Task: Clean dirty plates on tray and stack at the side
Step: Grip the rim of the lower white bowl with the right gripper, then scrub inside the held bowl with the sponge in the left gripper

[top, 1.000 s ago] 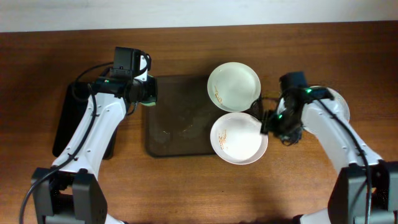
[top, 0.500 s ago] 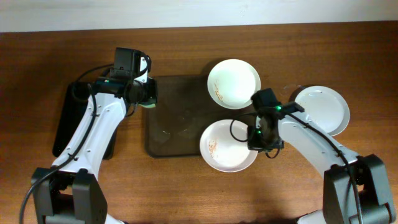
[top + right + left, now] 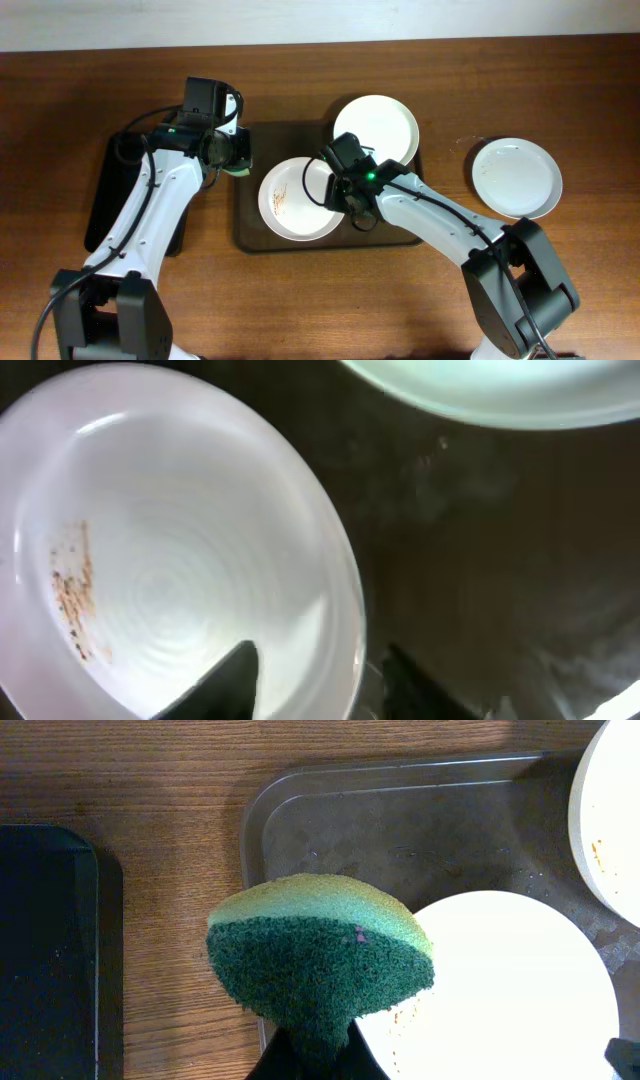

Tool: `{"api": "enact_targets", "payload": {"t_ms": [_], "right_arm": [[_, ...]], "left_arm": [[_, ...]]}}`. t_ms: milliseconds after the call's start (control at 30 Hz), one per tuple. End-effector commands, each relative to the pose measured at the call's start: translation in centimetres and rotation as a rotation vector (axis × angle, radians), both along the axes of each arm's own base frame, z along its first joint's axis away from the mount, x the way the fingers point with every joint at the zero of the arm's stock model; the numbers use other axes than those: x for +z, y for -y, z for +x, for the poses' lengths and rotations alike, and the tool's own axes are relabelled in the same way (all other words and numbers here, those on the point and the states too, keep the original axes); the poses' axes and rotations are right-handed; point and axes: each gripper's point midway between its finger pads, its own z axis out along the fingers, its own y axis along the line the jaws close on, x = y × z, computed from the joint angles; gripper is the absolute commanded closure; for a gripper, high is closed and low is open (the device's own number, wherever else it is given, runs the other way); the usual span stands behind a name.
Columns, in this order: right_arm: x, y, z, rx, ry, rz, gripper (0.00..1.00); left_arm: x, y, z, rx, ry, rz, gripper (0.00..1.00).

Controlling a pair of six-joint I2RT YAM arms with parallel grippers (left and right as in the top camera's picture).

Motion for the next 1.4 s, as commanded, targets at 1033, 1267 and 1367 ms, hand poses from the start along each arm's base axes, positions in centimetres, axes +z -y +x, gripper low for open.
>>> {"api": "enact_targets", "payload": {"t_ms": [1033,1267,1367], "right_arm": [[-4.7,-1.5,2.2,0.098,-0.033,0.09,0.96],[-4.5,-1.7,2.5,0.099,-0.018,0.098,0.96],[-4.5,-1.7,2.6,0.099,-0.017,0.099,0.96]], "left_arm": [[-12.9,8.2,3.4,-0.468,0.133,0.027,0.99],[-16.4,6.5,-6.6,-0.397,-0.38,-0.144,0.99],[-14.8,8.9,-4.3,-0.449,-0.274,-0.245,0.99]]}}
